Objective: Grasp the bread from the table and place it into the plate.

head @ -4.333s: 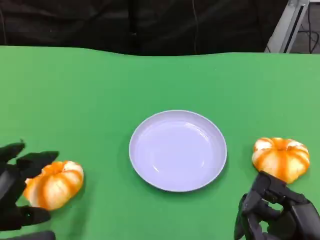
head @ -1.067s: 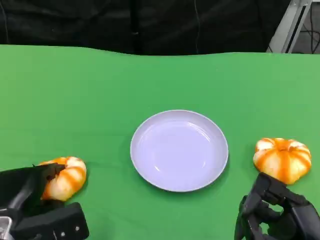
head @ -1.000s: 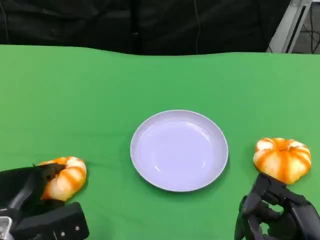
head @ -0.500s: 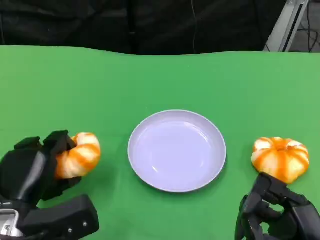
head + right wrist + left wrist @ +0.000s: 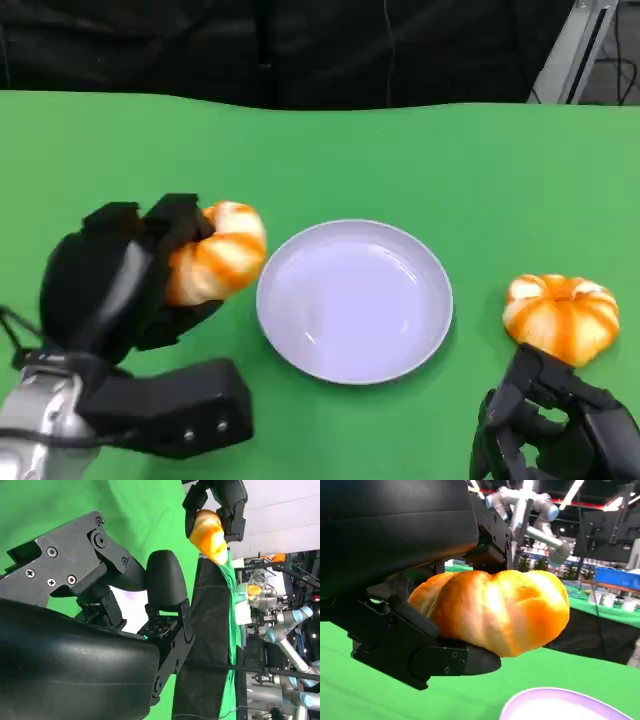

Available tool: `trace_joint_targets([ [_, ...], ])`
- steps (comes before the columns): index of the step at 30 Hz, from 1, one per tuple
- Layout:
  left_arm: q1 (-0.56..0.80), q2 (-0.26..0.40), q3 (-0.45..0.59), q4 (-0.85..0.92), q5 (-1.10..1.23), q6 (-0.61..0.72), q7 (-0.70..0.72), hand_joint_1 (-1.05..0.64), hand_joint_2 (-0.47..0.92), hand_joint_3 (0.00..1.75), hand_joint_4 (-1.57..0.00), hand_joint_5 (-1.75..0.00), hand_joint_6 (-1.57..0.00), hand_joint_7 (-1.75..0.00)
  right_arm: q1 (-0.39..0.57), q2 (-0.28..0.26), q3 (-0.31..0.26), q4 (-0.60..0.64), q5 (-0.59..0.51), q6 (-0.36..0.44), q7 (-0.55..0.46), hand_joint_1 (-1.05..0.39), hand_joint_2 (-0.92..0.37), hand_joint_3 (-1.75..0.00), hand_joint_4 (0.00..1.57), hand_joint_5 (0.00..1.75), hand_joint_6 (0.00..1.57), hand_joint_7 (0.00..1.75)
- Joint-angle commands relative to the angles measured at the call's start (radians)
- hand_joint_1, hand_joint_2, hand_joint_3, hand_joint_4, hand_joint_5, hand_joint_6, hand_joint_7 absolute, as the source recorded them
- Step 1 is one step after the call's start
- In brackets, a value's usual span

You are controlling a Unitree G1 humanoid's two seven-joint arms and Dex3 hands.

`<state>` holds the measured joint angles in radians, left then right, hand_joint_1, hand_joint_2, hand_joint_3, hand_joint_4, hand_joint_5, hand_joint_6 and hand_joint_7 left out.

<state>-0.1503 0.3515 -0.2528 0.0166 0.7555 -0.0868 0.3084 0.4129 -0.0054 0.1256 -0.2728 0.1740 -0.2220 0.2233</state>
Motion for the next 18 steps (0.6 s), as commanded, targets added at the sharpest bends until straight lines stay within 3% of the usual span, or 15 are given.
trace_joint_targets([
  [1,-0.082,-0.040,-0.037,0.024,0.010,-0.007,-0.030,-0.04,0.58,0.86,-0.75,-1.75,-0.64,-1.75,0.012,-0.006,-0.003,-0.015,0.000,-0.003,-0.005,-0.13,-0.57,-1.21,0.84,1.75,0.68,1.69],
  [10,-0.196,-0.127,-0.099,0.136,0.023,-0.002,-0.053,-0.09,0.58,0.90,-0.75,-1.75,-0.67,-1.72,0.015,0.001,0.007,-0.018,-0.001,-0.004,-0.009,-0.12,-0.58,-1.21,0.84,1.75,0.69,1.67],
  [15,-0.263,-0.209,-0.174,0.293,0.040,-0.003,-0.033,-0.05,0.57,0.82,-0.72,-1.75,-0.61,-1.75,0.020,0.004,0.014,-0.021,-0.004,0.002,-0.015,-0.13,-0.57,-1.22,0.85,1.75,0.70,1.68],
  [18,-0.276,-0.234,-0.192,0.364,0.024,-0.015,-0.028,-0.03,0.64,0.70,-0.72,-1.75,-0.59,-1.75,0.019,0.005,0.019,-0.018,-0.011,-0.005,-0.017,-0.12,-0.56,-1.24,0.84,1.75,0.70,1.68],
])
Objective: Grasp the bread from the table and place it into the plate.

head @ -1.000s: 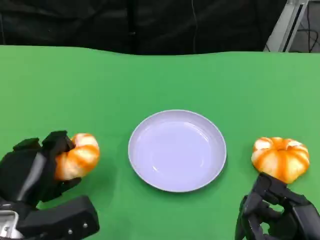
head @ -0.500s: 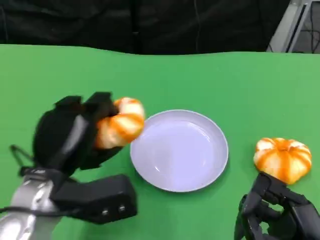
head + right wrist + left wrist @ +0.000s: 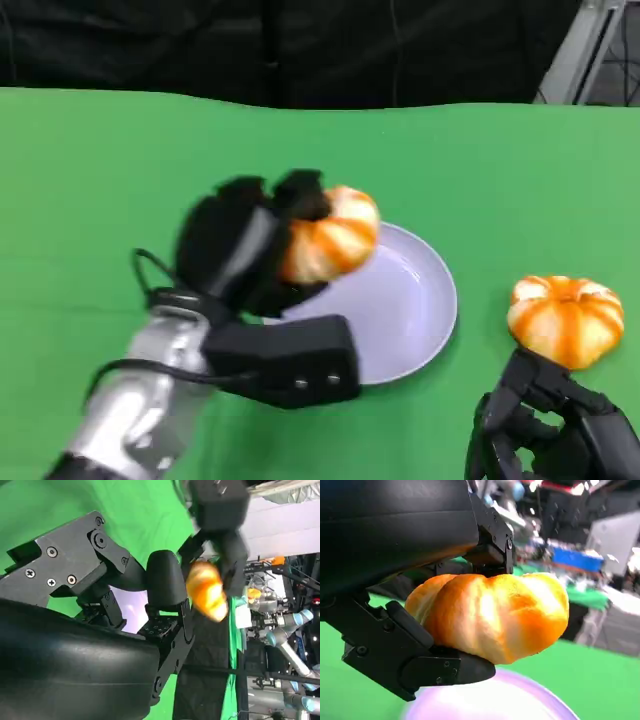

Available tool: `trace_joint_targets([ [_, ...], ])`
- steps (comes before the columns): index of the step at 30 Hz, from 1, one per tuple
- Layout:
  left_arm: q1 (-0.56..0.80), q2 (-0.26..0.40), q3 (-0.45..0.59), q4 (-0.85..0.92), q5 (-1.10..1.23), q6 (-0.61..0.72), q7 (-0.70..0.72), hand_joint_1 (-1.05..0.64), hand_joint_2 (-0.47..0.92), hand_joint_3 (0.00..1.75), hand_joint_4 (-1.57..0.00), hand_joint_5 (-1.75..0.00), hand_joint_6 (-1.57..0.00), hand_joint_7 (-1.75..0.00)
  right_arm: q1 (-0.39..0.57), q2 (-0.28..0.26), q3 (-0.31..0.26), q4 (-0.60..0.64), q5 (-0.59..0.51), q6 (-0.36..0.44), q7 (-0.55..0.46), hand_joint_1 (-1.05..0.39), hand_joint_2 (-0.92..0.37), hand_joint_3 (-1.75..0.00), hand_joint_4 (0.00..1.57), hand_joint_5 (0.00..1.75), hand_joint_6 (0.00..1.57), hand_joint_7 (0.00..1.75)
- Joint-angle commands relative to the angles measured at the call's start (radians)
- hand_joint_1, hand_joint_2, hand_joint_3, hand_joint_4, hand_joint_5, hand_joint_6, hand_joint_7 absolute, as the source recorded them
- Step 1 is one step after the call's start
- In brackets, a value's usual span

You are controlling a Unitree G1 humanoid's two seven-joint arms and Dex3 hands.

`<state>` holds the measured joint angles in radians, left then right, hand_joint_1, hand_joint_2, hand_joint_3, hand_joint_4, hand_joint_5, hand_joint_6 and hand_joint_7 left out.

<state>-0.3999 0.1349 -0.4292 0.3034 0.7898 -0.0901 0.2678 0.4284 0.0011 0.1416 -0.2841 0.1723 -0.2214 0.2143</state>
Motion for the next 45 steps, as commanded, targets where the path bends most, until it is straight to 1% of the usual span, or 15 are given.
trace_joint_targets([
  [1,-0.030,-0.023,-0.016,0.092,-0.020,-0.016,0.007,-0.04,0.67,0.66,-0.73,-1.75,-0.59,-1.75,0.003,0.000,0.004,-0.006,-0.011,-0.008,-0.010,-0.12,-0.56,-1.24,0.85,1.75,0.70,1.68],
  [8,-0.067,-0.052,-0.030,0.191,-0.063,-0.034,-0.031,-0.06,0.79,0.47,-0.77,-1.75,-0.60,-1.75,0.003,0.003,0.012,-0.004,-0.021,-0.016,-0.018,-0.13,-0.56,-1.24,0.85,1.75,0.70,1.68],
  [11,-0.080,-0.054,-0.033,0.217,-0.086,-0.055,-0.051,-0.06,0.80,0.45,-0.77,-1.75,-0.60,-1.75,0.003,0.002,0.012,-0.003,-0.019,-0.017,-0.017,-0.13,-0.56,-1.24,0.85,1.75,0.70,1.68],
  [13,-0.093,-0.055,-0.035,0.245,-0.113,-0.082,-0.078,-0.04,0.86,0.39,-0.71,-1.75,-0.67,-1.62,0.002,0.001,0.011,-0.001,-0.015,-0.019,-0.015,-0.13,-0.56,-1.24,0.85,1.75,0.70,1.68],
  [14,-0.096,-0.036,-0.040,0.238,-0.141,-0.098,-0.154,-0.04,0.87,0.37,-0.71,-1.75,-0.68,-1.60,0.005,0.001,0.012,-0.005,-0.020,-0.017,-0.018,-0.13,-0.56,-1.24,0.85,1.75,0.70,1.68],
  [15,-0.098,-0.021,-0.043,0.230,-0.160,-0.106,-0.208,-0.29,0.90,0.46,-0.61,-1.03,-0.66,-0.89,0.006,0.001,0.012,-0.009,-0.024,-0.015,-0.022,-0.13,-0.56,-1.24,0.85,1.75,0.70,1.69],
  [16,-0.099,-0.010,-0.044,0.223,-0.174,-0.113,-0.247,-0.37,0.91,0.49,-0.65,-0.65,-0.73,-0.49,0.007,0.001,0.012,-0.011,-0.026,-0.013,-0.024,-0.13,-0.56,-1.24,0.86,1.75,0.70,1.69],
  [17,-0.095,0.005,-0.049,0.201,-0.186,-0.112,-0.303,-0.42,0.91,0.51,-0.67,-0.44,-0.78,-0.28,0.008,0.000,0.012,-0.011,-0.025,-0.013,-0.023,-0.13,-0.56,-1.24,0.86,1.75,0.70,1.69],
  [18,-0.092,0.014,-0.051,0.184,-0.191,-0.108,-0.336,-0.69,0.92,0.69,-0.40,-0.18,-0.57,-0.12,0.008,-0.001,0.011,-0.011,-0.023,-0.013,-0.022,-0.13,-0.56,-1.24,0.85,1.75,0.70,1.69],
  [19,-0.089,0.019,-0.051,0.171,-0.195,-0.105,-0.360,-0.79,0.92,0.76,-0.30,-0.10,-0.50,-0.06,0.008,-0.002,0.011,-0.011,-0.022,-0.014,-0.021,-0.13,-0.56,-1.25,0.85,1.75,0.70,1.69],
  [22,-0.070,0.030,-0.053,0.119,-0.185,-0.100,-0.384,-0.87,0.92,0.83,-0.21,-0.01,-0.44,-0.01,0.007,-0.003,0.010,-0.010,-0.015,-0.013,-0.017,-0.13,-0.56,-1.25,0.85,1.75,0.70,1.68],
  [23,-0.059,0.038,-0.057,0.084,-0.173,-0.099,-0.382,-0.96,0.92,0.89,-0.09,-0.01,-0.28,0.00,0.005,-0.002,0.010,-0.009,-0.012,-0.013,-0.015,-0.12,-0.55,-1.25,0.85,1.75,0.70,1.68],
  [26,-0.037,0.049,-0.054,0.025,-0.167,-0.086,-0.388,-1.03,0.92,0.92,-0.01,0.00,-0.18,0.00,0.004,-0.003,0.009,-0.012,-0.015,-0.004,-0.018,-0.12,-0.55,-1.26,0.85,1.75,0.70,1.68],
  [34,0.008,0.055,-0.027,-0.047,-0.189,-0.055,-0.400,-1.02,0.92,0.87,0.00,0.00,-0.16,0.00,0.008,-0.007,0.008,-0.017,-0.015,-0.005,-0.017,-0.11,-0.55,-1.26,0.84,1.75,0.71,1.66],
  [45,0.072,0.065,0.022,-0.150,-0.250,-0.052,-0.405,-0.96,0.92,0.82,0.00,0.00,-0.21,-0.02,0.009,-0.010,0.003,-0.025,-0.012,0.006,-0.018,-0.12,-0.56,-1.25,0.84,1.75,0.71,1.66],
])
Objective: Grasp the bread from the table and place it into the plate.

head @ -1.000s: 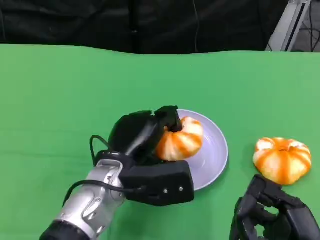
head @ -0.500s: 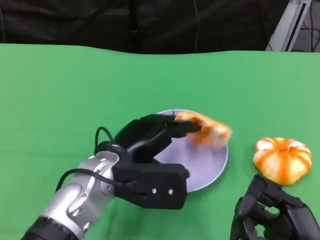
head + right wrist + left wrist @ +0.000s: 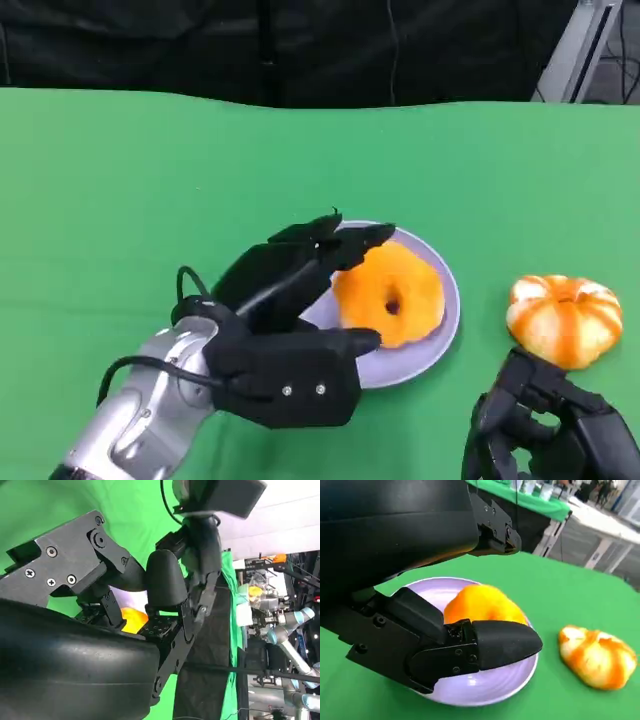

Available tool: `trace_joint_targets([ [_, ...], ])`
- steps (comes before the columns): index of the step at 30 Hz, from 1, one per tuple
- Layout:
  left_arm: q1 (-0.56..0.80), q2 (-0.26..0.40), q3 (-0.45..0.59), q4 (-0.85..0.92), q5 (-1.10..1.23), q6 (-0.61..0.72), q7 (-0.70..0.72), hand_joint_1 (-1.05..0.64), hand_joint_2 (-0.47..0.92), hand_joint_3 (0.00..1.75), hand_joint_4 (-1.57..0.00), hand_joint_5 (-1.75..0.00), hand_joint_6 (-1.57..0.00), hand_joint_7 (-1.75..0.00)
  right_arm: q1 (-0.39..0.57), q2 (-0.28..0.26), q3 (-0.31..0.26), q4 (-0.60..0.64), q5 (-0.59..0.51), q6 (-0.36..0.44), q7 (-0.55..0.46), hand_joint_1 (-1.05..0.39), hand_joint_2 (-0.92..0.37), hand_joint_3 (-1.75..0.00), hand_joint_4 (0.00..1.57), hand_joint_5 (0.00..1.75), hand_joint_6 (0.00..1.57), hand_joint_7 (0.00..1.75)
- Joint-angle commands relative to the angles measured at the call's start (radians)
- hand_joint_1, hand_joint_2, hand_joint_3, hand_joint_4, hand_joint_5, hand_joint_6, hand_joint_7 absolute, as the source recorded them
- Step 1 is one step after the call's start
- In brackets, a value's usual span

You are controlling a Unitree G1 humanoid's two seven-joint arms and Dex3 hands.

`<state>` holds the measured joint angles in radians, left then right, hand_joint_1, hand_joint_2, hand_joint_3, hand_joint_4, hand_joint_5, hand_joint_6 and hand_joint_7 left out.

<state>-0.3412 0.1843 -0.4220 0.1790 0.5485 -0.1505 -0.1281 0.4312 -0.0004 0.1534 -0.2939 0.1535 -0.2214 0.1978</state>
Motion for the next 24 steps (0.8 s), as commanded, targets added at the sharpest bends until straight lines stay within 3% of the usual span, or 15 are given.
trace_joint_targets([
  [1,0.021,0.017,0.019,-0.036,-0.007,0.006,0.000,-0.96,0.92,0.82,0.00,0.00,-0.21,-0.02,0.007,-0.009,-0.010,-0.015,0.010,0.004,0.000,-0.12,-0.56,-1.24,0.84,1.75,0.71,1.66],
  [10,0.107,0.023,0.089,-0.140,-0.072,-0.040,0.012,-0.88,0.92,0.72,-0.01,0.00,-0.30,-0.03,0.004,-0.005,-0.008,-0.010,0.009,0.001,0.000,-0.12,-0.56,-1.24,0.84,1.75,0.70,1.67],
  [15,0.215,0.003,0.172,-0.242,-0.254,-0.053,-0.014,-0.77,0.92,0.44,-0.18,-0.07,-0.44,-0.04,-0.003,-0.004,-0.006,-0.001,0.000,-0.007,-0.001,-0.12,-0.56,-1.23,0.85,1.75,0.69,1.68],
  [17,0.266,-0.014,0.207,-0.285,-0.366,-0.033,-0.043,-0.55,0.92,0.23,-0.43,-0.15,-0.58,-0.06,-0.005,-0.006,-0.009,-0.001,0.011,-0.001,0.003,-0.11,-0.56,-1.24,0.84,1.75,0.70,1.68],
  [19,0.284,-0.020,0.218,-0.304,-0.411,-0.021,-0.058,-0.48,0.92,0.16,-0.52,-0.17,-0.64,-0.07,-0.006,-0.006,-0.011,-0.001,0.015,0.001,0.006,-0.11,-0.56,-1.25,0.84,1.75,0.70,1.68],
  [21,0.317,-0.017,0.242,-0.329,-0.487,0.009,-0.090,-0.41,0.92,0.15,-0.60,-0.20,-0.68,-0.08,-0.006,-0.006,-0.012,-0.002,0.014,0.002,0.004,-0.11,-0.56,-1.25,0.84,1.75,0.70,1.68],
  [23,0.400,-0.019,0.307,-0.391,-0.675,0.089,-0.154,-0.20,0.92,0.22,-0.85,-0.33,-0.86,-0.13,-0.008,-0.006,-0.015,0.001,0.014,0.002,0.003,-0.11,-0.56,-1.25,0.84,1.75,0.70,1.67],
  [24,0.424,-0.019,0.327,-0.412,-0.736,0.118,-0.173,-0.13,0.91,0.28,-0.89,-0.46,-0.96,-0.11,-0.008,-0.006,-0.015,0.002,0.014,0.002,0.003,-0.12,-0.55,-1.25,0.84,1.75,0.70,1.67],
])
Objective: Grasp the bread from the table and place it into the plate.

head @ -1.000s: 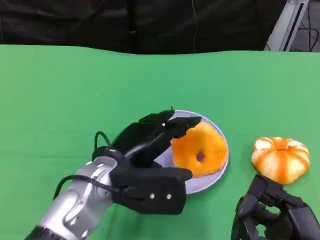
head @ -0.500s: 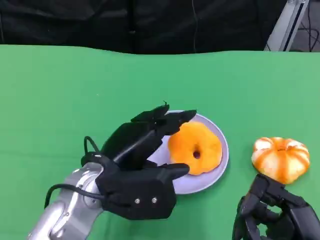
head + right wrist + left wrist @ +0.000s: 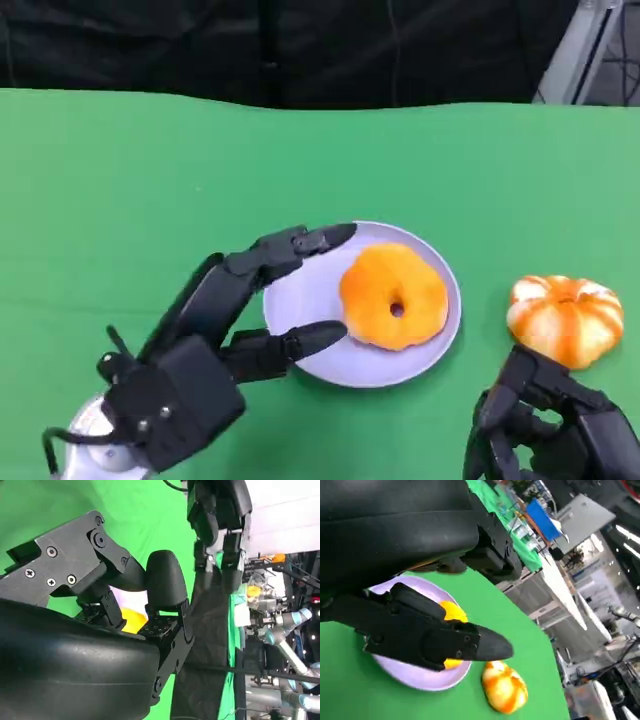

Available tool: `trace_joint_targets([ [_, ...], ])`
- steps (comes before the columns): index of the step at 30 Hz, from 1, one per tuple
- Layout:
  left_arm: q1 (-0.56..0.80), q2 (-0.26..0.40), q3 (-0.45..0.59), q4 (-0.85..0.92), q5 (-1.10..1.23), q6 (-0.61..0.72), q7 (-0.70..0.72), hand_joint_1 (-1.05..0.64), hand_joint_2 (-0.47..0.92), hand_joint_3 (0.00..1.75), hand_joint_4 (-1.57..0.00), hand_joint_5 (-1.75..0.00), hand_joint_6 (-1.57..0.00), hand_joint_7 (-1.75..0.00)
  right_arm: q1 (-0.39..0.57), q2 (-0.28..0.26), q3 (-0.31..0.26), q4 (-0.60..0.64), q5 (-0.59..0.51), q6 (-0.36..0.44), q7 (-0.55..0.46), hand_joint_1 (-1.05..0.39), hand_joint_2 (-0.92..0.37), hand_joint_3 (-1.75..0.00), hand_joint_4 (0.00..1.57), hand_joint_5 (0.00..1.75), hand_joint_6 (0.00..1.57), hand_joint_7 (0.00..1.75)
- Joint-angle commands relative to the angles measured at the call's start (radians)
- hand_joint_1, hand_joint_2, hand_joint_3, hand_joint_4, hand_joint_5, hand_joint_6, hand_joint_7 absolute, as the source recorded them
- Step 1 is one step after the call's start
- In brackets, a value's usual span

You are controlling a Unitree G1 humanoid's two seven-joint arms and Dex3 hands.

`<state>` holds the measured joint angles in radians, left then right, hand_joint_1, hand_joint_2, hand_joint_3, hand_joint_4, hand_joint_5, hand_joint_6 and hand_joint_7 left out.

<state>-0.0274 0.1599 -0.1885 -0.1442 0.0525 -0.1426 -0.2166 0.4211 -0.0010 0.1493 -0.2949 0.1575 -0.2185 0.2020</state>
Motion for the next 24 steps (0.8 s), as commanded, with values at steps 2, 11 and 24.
trace_joint_targets([
  [2,0.123,0.008,0.107,-0.110,-0.284,0.142,-0.099,-0.10,0.90,0.32,-0.90,-0.56,-1.02,-0.09,0.002,-0.004,-0.012,0.003,0.010,-0.001,0.000,-0.12,-0.55,-1.25,0.84,1.75,0.70,1.67],
  [11,0.311,0.034,0.236,-0.211,-0.606,0.300,-0.223,-0.02,0.55,1.30,-0.88,-1.67,-0.88,-1.38,-0.003,-0.008,-0.020,0.016,0.012,-0.014,0.013,-0.12,-0.56,-1.24,0.84,1.75,0.68,1.68],
  [24,0.344,0.029,0.309,-0.102,-0.626,0.325,-0.260,-0.07,0.62,1.12,-0.86,-1.75,-0.74,-1.71,-0.010,-0.002,-0.024,0.025,0.015,-0.014,0.017,-0.13,-0.56,-1.22,0.84,1.75,0.69,1.67],
])
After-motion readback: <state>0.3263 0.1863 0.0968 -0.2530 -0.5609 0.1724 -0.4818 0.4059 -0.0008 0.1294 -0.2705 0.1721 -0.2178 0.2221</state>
